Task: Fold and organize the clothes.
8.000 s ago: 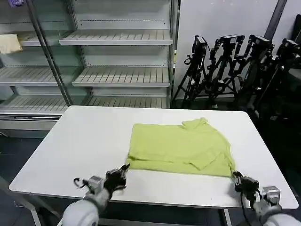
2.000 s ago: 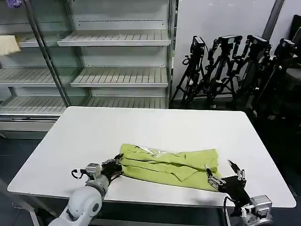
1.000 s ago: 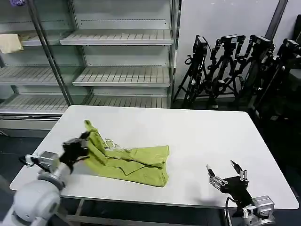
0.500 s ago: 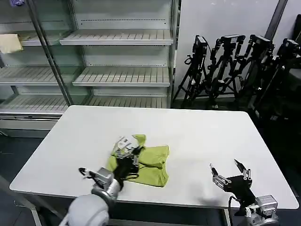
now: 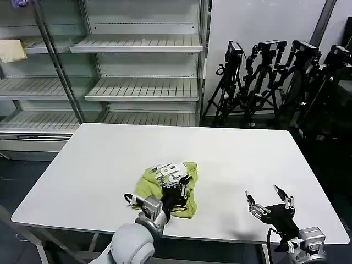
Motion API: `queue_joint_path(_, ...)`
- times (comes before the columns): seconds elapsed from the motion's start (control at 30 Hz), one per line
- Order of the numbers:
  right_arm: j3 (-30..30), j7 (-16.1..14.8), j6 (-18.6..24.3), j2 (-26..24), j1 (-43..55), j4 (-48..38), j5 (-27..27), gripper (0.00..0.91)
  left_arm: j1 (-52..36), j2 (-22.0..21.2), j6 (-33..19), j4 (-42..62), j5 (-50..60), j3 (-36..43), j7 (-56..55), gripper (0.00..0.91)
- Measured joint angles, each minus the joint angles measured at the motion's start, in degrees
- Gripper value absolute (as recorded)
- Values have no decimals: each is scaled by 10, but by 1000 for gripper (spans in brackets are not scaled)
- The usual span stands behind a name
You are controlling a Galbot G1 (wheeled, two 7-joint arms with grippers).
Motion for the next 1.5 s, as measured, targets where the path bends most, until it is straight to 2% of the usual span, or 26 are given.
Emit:
queue_joint_path(0.3,-2,-1,0,0,1,0,0,907,-19,-4,-27,-5,-41,-15,-7,907)
queue_joint_path(0.6,-9,-1,2,-1,7,-8,0,907,24,43,-13,-28,-94,-118,-48,907)
queue_joint_path(0.8,-15,0,1,-2,8,-10,-1,907,74,56,-3,-32,-148,-163,-82,907)
queue_joint_path(1.23,-14,0,1,2,5,-7,-2,907,98,52,5,-15,-234,-164,-105,907)
queue_joint_path(1.27,-15,0,1,3,6,-7,-3,907,96,51,5,-11,-234,-162,-106,746)
queue_joint_path(1.3,-16,0,1,3,6,-8,-3,907,95,50,6,-5,-235,-160,-108,121)
queue_joint_path(1.33,-16,0,1,3,7,-8,-3,907,93,50,6,1,-235,-158,-108,10)
queue_joint_path(1.5,-16,0,2,2,7,-10,-3,907,84,47,6,30,-229,-156,-116,10)
